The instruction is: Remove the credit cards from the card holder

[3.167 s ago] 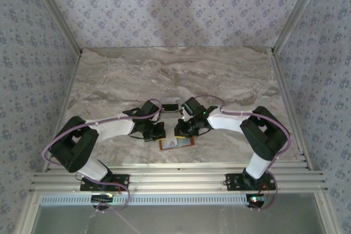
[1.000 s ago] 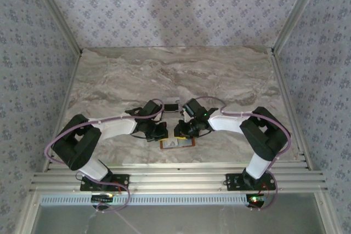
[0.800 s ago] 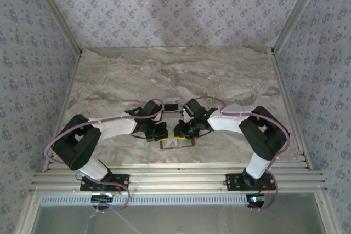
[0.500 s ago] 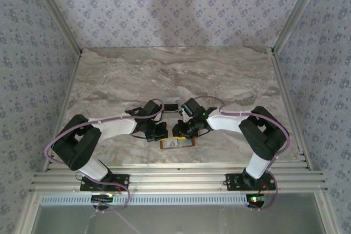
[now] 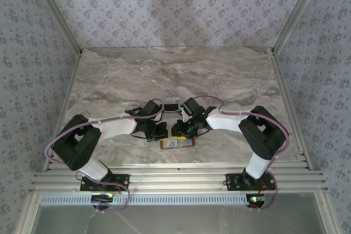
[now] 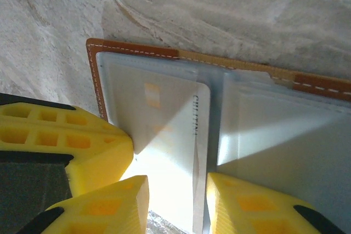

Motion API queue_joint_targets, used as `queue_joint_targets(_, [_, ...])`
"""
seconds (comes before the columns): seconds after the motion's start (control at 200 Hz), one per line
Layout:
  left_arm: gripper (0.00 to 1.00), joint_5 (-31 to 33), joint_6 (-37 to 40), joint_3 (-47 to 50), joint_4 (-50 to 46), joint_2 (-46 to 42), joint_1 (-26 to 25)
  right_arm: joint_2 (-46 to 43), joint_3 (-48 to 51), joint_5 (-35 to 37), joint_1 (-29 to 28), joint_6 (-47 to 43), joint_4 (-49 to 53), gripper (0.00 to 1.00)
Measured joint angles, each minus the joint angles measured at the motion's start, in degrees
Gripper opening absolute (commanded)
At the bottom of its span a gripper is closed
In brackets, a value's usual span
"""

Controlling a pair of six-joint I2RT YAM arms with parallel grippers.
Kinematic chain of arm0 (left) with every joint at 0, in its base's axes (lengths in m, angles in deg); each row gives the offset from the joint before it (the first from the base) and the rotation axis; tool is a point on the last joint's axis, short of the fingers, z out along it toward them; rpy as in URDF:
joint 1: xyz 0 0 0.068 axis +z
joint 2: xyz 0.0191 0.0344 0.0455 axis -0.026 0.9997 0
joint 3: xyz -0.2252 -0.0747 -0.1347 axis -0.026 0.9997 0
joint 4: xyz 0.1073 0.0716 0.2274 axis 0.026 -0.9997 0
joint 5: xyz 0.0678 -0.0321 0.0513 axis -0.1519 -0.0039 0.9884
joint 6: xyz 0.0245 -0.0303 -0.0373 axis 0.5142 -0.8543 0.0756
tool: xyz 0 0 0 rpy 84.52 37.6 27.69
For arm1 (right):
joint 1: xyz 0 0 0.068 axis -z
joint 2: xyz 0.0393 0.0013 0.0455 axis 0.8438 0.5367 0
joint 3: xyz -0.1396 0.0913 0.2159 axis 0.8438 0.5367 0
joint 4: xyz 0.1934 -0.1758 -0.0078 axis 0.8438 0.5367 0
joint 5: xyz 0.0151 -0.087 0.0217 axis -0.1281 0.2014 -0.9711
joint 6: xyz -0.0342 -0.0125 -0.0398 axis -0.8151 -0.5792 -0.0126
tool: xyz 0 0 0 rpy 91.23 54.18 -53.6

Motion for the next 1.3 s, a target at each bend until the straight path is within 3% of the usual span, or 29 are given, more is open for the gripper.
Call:
queue_joint_targets(0.46, [0.07, 1.3, 0.0, 0.0, -1.2, -0.8, -0.3, 1.6, -2.0, -0.5, -1.0, -0.6, 0.9, 0.38])
queue_joint_targets(1.004, [0.09, 1.8, 0.0, 0.2, -1.4, -1.2, -0.2, -3.1, 8.0, -6.4, 1.9, 6.3, -15.0, 0.14])
queue_joint_targets(1.299, [0.08, 2.0, -0.4, 0.2, -1.4, -1.3, -0.2, -3.3, 9.2, -7.7, 2.6, 7.5, -18.4, 0.13])
